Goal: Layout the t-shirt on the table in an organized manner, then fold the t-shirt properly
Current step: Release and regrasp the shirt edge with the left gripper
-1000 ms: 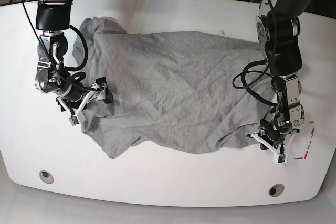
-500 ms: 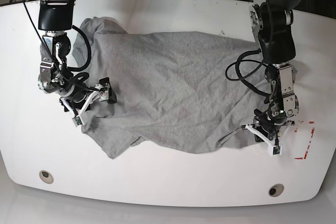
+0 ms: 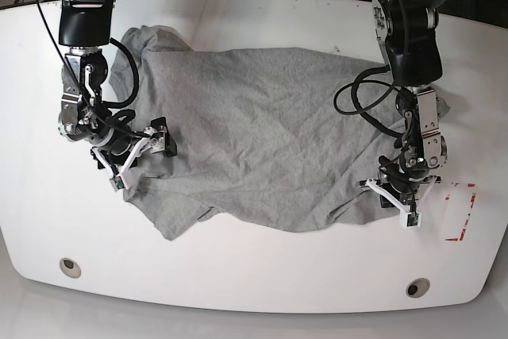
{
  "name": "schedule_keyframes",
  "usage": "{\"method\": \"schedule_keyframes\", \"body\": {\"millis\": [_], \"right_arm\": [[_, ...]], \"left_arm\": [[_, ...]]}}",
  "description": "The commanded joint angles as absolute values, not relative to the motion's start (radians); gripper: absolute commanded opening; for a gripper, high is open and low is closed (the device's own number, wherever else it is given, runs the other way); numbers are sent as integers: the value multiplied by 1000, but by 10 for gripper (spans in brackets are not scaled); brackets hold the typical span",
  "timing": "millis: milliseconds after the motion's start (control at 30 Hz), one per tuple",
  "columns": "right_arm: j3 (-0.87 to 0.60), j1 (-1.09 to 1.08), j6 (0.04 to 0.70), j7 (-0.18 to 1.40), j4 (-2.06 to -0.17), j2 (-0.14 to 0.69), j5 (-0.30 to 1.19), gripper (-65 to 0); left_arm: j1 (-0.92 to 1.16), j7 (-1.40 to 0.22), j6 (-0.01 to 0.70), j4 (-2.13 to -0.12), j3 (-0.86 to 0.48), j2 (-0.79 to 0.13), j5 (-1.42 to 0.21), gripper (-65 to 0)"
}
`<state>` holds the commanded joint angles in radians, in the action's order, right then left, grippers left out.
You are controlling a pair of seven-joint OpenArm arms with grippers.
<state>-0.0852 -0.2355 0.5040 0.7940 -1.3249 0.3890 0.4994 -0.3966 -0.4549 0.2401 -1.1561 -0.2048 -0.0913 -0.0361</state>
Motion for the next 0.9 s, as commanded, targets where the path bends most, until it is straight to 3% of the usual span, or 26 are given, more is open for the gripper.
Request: {"method": "schedule_keyframes", "body": {"millis": [167, 367, 467, 567, 800, 900], "right_arm": [[-85, -236, 504, 794, -1325, 389, 499, -50], [-85, -236, 504, 794, -1325, 389, 499, -50], [-85, -236, 504, 794, -1325, 387, 499, -50], [-85, -236, 504, 794, -1331, 387, 499, -50], [-85, -236, 506, 794, -1333, 387, 499, -50], [-85, -236, 506, 794, -1333, 387, 499, -50]], "left_arm": [[-357, -476, 240, -1233, -105, -96, -39, -614], [-344, -544, 245, -1268, -97, -97, -39, -612], [-344, -575, 280, -1268, -96, -97, -39, -586], [-343, -582, 335, -1288, -97, -94, -38, -502], [-302, -582, 340, -1349, -96, -91, -39, -359], [-300, -582, 340, -1366, -76, -91, -41, -270]]}}
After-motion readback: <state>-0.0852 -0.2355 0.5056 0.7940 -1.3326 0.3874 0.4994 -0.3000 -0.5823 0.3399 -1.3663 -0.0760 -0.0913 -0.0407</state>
